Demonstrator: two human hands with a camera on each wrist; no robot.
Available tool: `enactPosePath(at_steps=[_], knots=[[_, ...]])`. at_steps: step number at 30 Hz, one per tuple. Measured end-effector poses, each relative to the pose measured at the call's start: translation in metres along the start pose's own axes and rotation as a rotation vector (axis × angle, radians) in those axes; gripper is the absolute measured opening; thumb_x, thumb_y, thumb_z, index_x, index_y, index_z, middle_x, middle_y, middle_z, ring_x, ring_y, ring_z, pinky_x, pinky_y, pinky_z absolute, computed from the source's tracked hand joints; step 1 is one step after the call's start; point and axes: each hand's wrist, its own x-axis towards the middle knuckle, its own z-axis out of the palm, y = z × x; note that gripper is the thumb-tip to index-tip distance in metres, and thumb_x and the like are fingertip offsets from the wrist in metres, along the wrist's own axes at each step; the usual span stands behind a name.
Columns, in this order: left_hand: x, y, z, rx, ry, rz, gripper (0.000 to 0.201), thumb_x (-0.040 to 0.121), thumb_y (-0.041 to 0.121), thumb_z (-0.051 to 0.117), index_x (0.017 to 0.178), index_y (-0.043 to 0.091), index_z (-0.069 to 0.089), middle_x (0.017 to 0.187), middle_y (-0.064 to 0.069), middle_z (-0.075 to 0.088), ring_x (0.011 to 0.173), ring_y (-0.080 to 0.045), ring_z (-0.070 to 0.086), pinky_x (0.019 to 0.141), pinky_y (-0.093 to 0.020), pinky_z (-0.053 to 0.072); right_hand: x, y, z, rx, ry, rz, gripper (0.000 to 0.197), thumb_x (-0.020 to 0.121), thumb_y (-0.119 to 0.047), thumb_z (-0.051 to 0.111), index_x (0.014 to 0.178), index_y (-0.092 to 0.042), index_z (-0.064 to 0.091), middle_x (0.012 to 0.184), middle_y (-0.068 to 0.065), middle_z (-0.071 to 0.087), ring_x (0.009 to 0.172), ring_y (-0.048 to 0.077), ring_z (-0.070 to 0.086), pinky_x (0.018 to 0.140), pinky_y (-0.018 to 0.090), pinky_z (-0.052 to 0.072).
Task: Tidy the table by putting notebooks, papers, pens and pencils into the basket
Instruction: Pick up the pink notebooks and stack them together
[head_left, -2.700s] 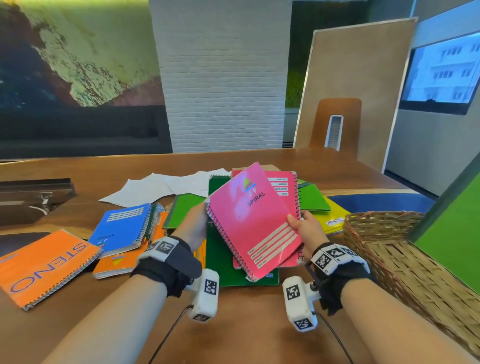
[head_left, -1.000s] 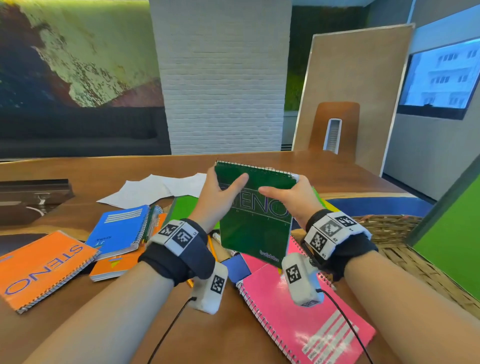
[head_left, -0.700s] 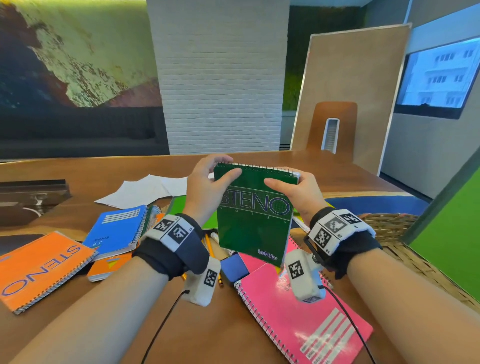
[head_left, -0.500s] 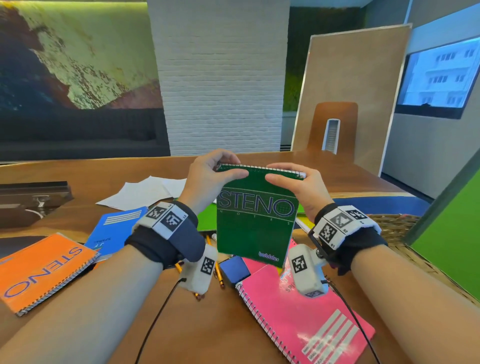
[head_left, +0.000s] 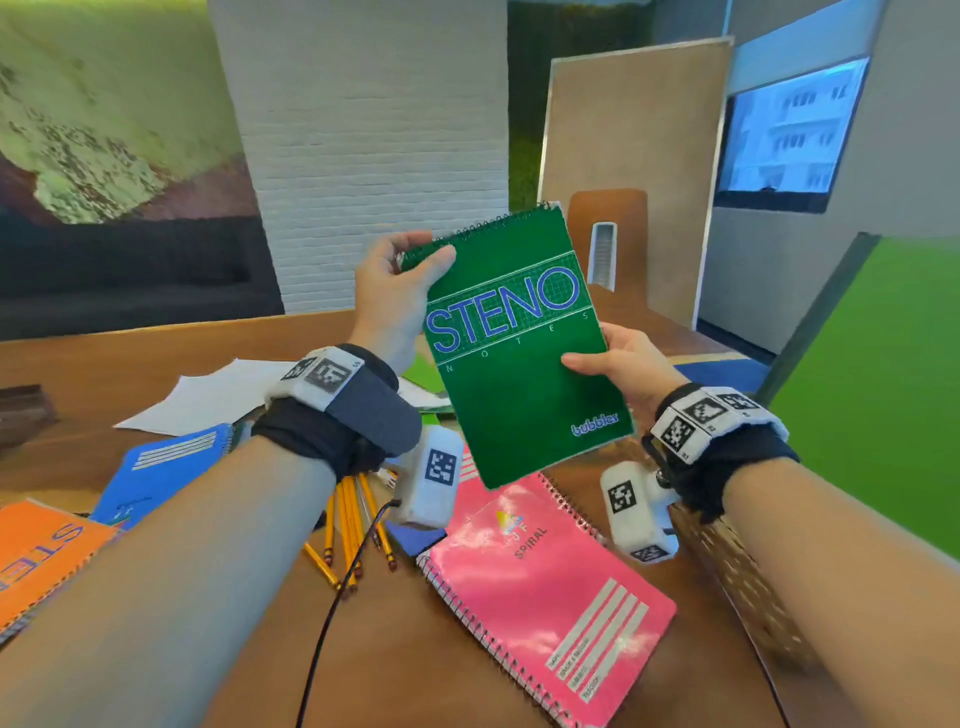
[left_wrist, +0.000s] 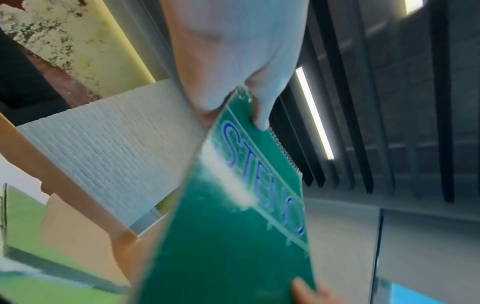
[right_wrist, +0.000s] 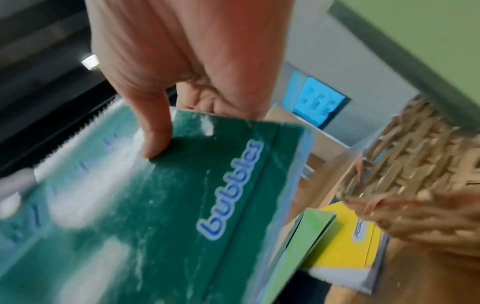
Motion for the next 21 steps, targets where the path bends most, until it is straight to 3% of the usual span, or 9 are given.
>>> enactPosePath(at_steps=[2,6,9,11,12,14,15,18,21], knots=[[-0.004,-0.011,0.015,0.064,-0.076,-0.115,0.024,0.085,0.009,0.067,0.099,0.023,0.052,0.110,-0.016,0.061,0.096,-0.035,0.061,0.077,-0.045,0.053,-0.002,-0.006,-0.024,-0.010,0.082,-0.007,0.033,0.083,0.010,0.058,0.111,-0.008,0.061,0.073,-0.004,0.072,0.061,0.011,0.067,0.059,0.025,0.058],[-0.022,-0.039,0.051,0.140,-0.225,-0.262,0.063,0.078,-0.005,0.070,0.127,0.017,0.037,0.115,-0.018,0.057,0.095,-0.032,0.065,0.074,-0.045,0.058,-0.013,-0.013,-0.070,-0.110,0.176,0.087,0.030,0.086,0.007,0.056,0.113,-0.006,0.059,0.090,0.009,0.066,0.068,0.019,0.063,0.055,0.025,0.057],[-0.037,-0.051,0.080,0.150,-0.317,-0.337,0.080,0.076,-0.008,0.071,0.137,0.021,0.028,0.102,-0.012,0.054,0.069,-0.025,0.063,0.056,-0.033,0.058,-0.021,-0.006,-0.106,-0.272,0.204,0.183,0.031,0.085,0.003,0.060,0.116,0.000,0.058,0.097,0.013,0.064,0.078,0.028,0.062,0.075,0.039,0.056],[-0.042,-0.058,0.097,0.185,-0.351,-0.350,0.079,0.079,-0.003,0.071,0.140,0.023,0.027,0.092,-0.006,0.049,0.057,-0.020,0.058,0.052,-0.030,0.056,-0.029,0.000,-0.126,-0.406,0.208,0.236,0.035,0.084,-0.002,0.064,0.118,0.001,0.058,0.110,0.016,0.062,0.093,0.032,0.063,0.089,0.048,0.051],[-0.044,-0.063,0.104,0.208,-0.372,-0.353,0.077,0.081,0.000,0.070,0.141,0.022,0.028,0.091,-0.006,0.049,0.055,-0.019,0.057,0.051,-0.029,0.055,-0.032,0.004,-0.136,-0.445,0.214,0.257,0.037,0.084,-0.004,0.065,0.119,-0.001,0.057,0.117,0.018,0.061,0.093,0.028,0.065,0.089,0.043,0.052],[-0.048,-0.073,0.120,0.249,-0.415,-0.364,0.071,0.083,0.003,0.068,0.142,0.020,0.032,0.090,-0.008,0.052,0.056,-0.020,0.058,0.050,-0.027,0.054,-0.041,0.009,-0.150,-0.477,0.228,0.274,0.042,0.085,-0.001,0.062,0.126,-0.004,0.054,0.128,0.019,0.057,0.081,0.012,0.065,0.077,0.019,0.053],[-0.050,-0.078,0.127,0.263,-0.436,-0.365,0.068,0.084,0.002,0.068,0.141,0.019,0.034,0.090,-0.009,0.053,0.058,-0.020,0.058,0.051,-0.028,0.054,-0.046,0.010,-0.156,-0.496,0.239,0.289,0.043,0.086,0.000,0.060,0.128,-0.003,0.053,0.131,0.019,0.055,0.083,0.012,0.063,0.073,0.015,0.050],[-0.058,-0.090,0.148,0.282,-0.467,-0.375,0.059,0.086,0.000,0.065,0.135,0.019,0.039,0.099,-0.015,0.058,0.065,-0.022,0.062,0.060,-0.035,0.059,-0.056,0.008,-0.171,-0.607,0.283,0.356,0.045,0.088,-0.003,0.059,0.132,-0.001,0.049,0.135,0.017,0.051,0.117,0.030,0.053,0.094,0.030,0.043],[-0.062,-0.101,0.165,0.279,-0.477,-0.394,0.049,0.087,-0.001,0.062,0.127,0.016,0.039,0.094,-0.011,0.056,0.055,-0.017,0.064,0.063,-0.037,0.060,-0.060,0.002,-0.185,-0.723,0.335,0.374,0.056,0.089,-0.008,0.061,0.140,-0.006,0.040,0.142,0.009,0.044,0.127,0.027,0.046,0.103,0.030,0.035]])
